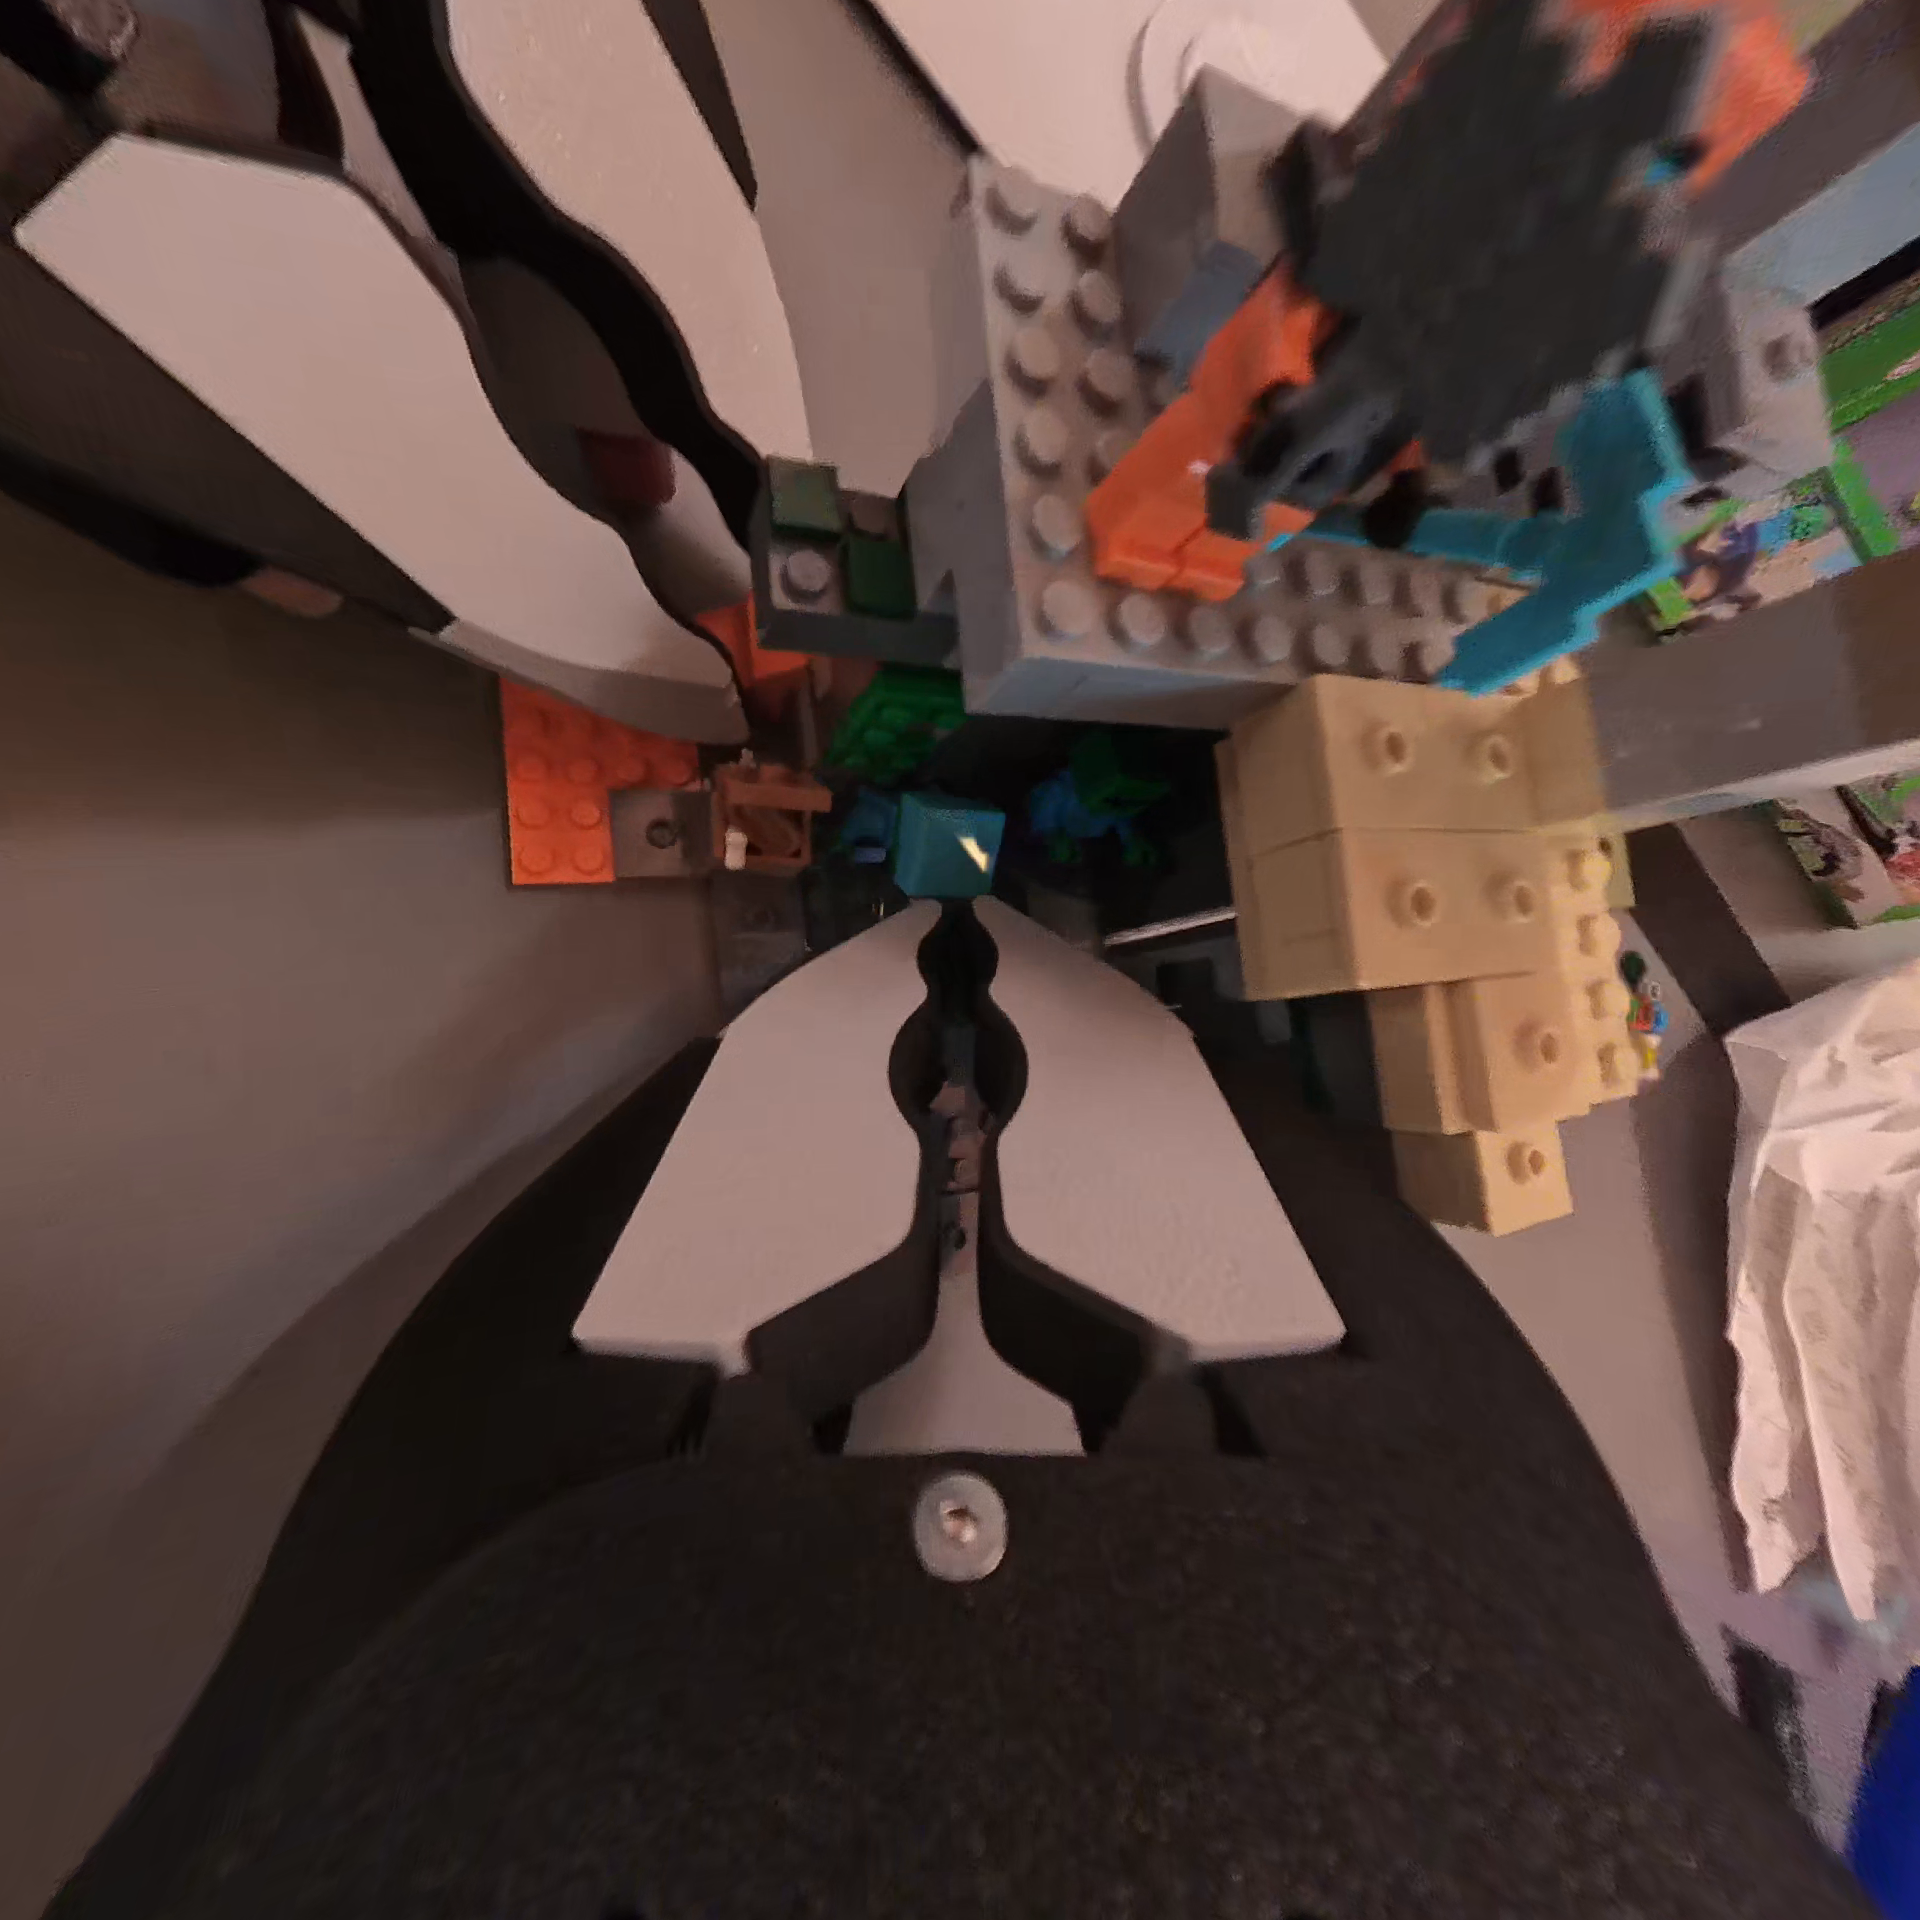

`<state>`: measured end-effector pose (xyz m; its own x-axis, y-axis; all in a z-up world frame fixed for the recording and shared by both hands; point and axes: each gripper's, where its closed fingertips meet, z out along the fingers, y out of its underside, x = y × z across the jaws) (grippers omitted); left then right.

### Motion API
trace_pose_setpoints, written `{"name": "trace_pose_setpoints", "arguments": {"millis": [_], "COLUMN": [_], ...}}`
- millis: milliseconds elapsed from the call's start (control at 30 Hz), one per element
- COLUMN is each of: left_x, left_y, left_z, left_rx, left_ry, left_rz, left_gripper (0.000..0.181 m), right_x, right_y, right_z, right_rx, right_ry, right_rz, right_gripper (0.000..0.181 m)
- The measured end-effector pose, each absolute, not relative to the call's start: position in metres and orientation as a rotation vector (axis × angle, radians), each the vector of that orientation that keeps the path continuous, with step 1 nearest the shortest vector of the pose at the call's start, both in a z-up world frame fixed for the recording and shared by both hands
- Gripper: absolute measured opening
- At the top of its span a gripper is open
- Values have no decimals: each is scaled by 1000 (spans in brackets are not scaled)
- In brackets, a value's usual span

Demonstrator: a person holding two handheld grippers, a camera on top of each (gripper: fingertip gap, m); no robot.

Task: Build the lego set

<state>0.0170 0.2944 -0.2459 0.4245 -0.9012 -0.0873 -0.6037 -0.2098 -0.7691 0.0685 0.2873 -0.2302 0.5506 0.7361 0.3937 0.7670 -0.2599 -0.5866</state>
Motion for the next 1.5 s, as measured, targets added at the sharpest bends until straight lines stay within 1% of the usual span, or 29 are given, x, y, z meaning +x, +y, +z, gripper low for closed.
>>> {"name": "trace_pose_setpoints", "arguments": {"millis": [1000,1167,1500], "left_x": [18,19,19], "left_y": [293,292,290], "left_z": [-246,-246,-246], "left_rx": [-1924,-1925,-1922], "left_ry": [1268,1267,1267], "left_rz": [-489,-493,-489], "left_gripper": [23,23,23], "right_x": [65,72,71], "right_y": [292,284,275], "right_z": [-226,-221,-224], "right_rx": [-2026,-2005,-1969], "right_ry": [-1169,-1185,-1213], "right_rz": [4,23,132], "right_gripper": [0,5,5]}}
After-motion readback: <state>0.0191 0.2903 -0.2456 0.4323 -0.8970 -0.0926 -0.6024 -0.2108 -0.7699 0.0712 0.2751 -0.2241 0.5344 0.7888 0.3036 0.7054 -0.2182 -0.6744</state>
